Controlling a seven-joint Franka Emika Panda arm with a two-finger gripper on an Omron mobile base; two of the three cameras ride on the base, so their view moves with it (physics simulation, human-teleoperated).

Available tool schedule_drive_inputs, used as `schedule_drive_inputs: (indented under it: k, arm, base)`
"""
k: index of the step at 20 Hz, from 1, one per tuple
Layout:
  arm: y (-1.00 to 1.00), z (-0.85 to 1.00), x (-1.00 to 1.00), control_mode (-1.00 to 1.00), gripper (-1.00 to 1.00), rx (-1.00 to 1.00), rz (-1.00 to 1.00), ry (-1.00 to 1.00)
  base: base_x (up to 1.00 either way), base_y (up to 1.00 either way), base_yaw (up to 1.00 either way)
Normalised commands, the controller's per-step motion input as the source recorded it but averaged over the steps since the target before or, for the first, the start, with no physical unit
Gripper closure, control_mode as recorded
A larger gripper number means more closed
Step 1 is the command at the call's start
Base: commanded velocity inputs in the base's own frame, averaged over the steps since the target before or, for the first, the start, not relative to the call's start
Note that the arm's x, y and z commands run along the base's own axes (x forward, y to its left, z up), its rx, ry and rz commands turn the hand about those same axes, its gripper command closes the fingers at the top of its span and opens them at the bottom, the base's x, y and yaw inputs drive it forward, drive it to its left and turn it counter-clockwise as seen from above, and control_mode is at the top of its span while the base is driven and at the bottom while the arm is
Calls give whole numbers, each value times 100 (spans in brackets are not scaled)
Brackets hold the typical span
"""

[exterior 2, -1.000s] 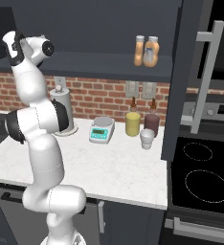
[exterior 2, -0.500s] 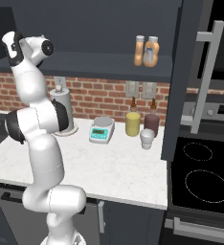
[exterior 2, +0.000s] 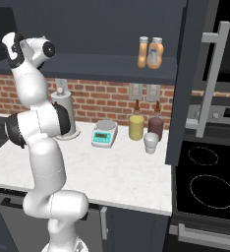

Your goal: Put the shaker and condiment bottle from the counter next to their counterparts in the cabinet.

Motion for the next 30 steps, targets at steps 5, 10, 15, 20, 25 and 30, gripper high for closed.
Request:
schedule_drive_inputs:
  k: [5,10,15,20,25,30]
  arm:
    - [0,-3,0,-100,-100,0,0,0]
    - [0,0,-1,-100,-100,0,0,-2]
    - [0,0,0,-100,-100,0,0,-2]
    - [0,0,-4,-100,-100,0,0,-2]
    - [0,0,-7,-100,-100,0,0,0]
    - [-8,-1,-20,-100,-100,0,0,0]
  base:
    - [0,0,0]
    - [0,0,0]
    - [0,0,0]
    - [0,0,0]
    - [0,0,0]
    - [0,0,0]
